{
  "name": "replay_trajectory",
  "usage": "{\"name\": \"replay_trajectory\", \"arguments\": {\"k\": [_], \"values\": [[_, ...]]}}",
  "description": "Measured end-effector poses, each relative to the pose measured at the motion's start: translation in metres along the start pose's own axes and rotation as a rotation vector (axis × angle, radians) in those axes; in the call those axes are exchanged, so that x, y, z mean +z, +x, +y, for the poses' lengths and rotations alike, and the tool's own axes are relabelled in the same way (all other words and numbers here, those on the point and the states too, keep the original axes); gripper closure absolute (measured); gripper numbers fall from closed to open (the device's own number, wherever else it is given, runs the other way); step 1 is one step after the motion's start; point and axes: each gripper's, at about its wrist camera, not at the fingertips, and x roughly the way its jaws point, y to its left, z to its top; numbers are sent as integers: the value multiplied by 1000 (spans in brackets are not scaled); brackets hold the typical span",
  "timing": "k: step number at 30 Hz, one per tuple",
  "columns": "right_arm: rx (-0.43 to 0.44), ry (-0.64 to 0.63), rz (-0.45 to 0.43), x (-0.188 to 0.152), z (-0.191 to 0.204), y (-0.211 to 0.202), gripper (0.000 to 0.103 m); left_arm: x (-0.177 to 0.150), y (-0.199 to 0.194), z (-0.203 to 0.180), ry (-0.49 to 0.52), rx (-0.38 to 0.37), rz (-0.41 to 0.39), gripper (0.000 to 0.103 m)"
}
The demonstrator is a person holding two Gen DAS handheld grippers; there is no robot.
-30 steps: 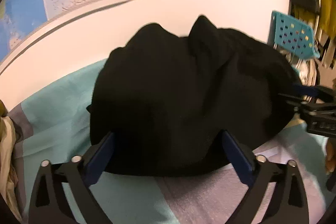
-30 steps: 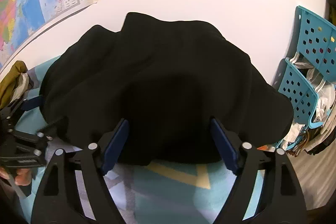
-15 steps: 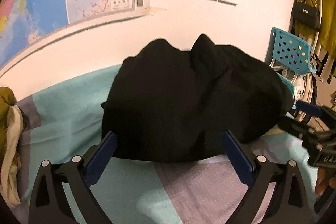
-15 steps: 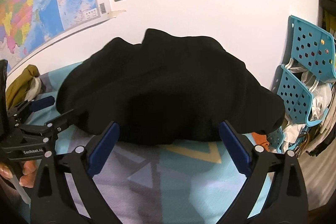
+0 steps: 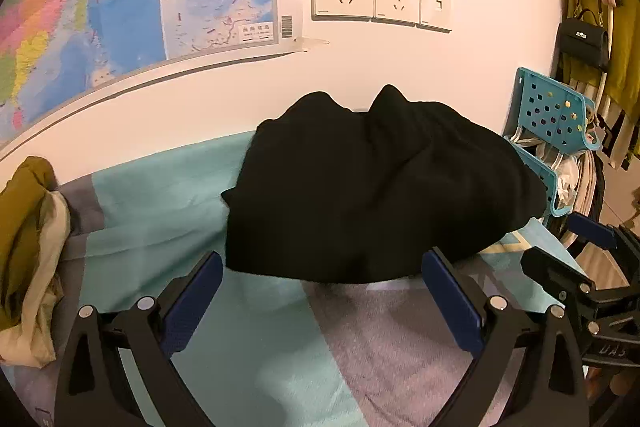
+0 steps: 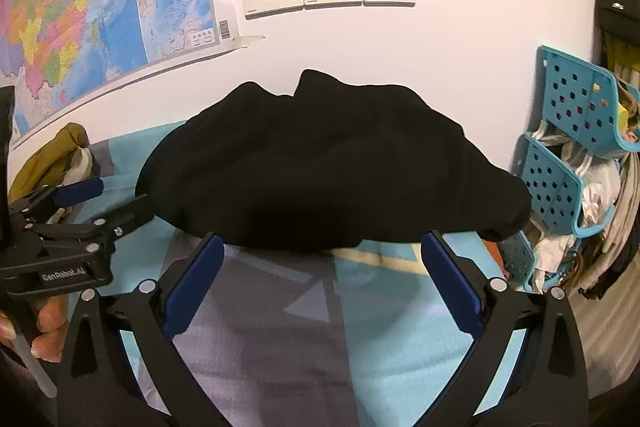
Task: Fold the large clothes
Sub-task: 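Open both grippers and pull them back from the folded coat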
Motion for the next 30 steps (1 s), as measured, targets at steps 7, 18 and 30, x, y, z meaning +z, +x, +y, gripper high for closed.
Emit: {"name": "replay_trajectory", "arguments": {"k": [7,18,30], "values": [[-3,-12,-12,-9,8,-14,6,-7,-12,2,-13,7,-8,7],[-24,-32,-30,-22,20,-32,6,-22,-33,-2,-9,11,-25,7],[-18,-27,-29,-34,29,-45,6,-37,-47,5,-36,10,-15,7]]}}
